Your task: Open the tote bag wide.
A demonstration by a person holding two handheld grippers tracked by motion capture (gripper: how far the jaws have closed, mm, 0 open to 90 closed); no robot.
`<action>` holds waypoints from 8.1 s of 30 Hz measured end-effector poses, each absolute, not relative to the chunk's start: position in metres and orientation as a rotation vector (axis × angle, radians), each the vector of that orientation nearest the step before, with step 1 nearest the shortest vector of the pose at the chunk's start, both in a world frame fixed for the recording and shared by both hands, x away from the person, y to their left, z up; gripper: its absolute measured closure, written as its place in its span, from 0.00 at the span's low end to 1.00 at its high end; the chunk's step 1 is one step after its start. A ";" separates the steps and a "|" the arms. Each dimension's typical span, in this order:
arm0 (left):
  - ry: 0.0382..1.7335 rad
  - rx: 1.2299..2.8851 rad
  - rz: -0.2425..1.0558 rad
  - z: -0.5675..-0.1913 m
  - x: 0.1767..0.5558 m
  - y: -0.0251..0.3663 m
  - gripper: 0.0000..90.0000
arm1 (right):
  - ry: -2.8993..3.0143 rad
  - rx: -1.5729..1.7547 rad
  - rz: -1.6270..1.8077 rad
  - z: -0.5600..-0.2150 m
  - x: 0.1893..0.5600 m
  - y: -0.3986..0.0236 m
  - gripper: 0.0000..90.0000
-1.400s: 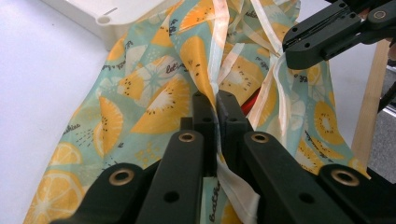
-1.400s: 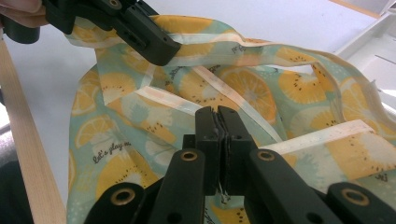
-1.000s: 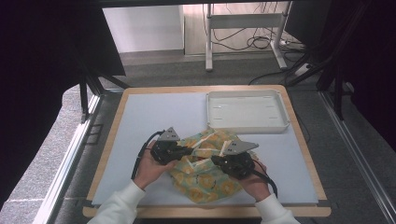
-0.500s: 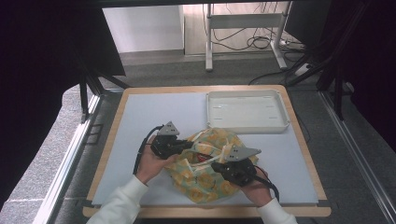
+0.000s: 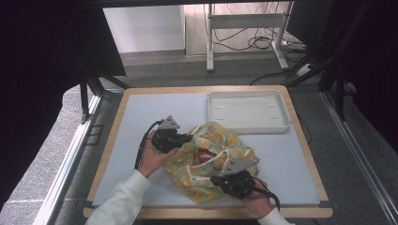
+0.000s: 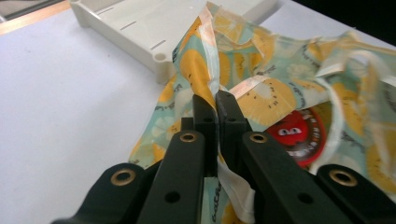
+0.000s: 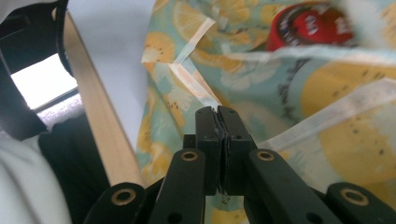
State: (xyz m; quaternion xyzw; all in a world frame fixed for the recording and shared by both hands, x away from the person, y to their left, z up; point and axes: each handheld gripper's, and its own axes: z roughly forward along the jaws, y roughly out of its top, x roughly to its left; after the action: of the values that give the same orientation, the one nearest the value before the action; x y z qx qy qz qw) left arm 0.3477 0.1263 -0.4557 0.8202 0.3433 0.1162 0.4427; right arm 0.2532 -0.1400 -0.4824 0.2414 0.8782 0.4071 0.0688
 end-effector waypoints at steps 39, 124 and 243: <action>1.048 2.008 0.288 -0.502 0.397 0.136 0.99 | 2.815 0.829 1.153 -0.528 0.220 -0.167 0.97; 0.779 2.154 0.066 -0.479 0.301 0.114 1.00 | 2.650 0.834 1.173 -0.447 0.321 -0.144 0.99; 0.884 1.995 0.175 -0.469 0.280 0.186 0.95 | 2.501 0.921 1.353 -0.443 0.309 -0.184 0.98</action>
State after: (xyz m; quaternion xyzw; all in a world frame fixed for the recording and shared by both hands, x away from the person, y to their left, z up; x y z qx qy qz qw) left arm 0.2803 0.1861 -0.4686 0.8099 0.3589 0.0711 0.4585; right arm 0.3085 -0.1843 -0.4434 0.3071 0.8344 0.4513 0.0761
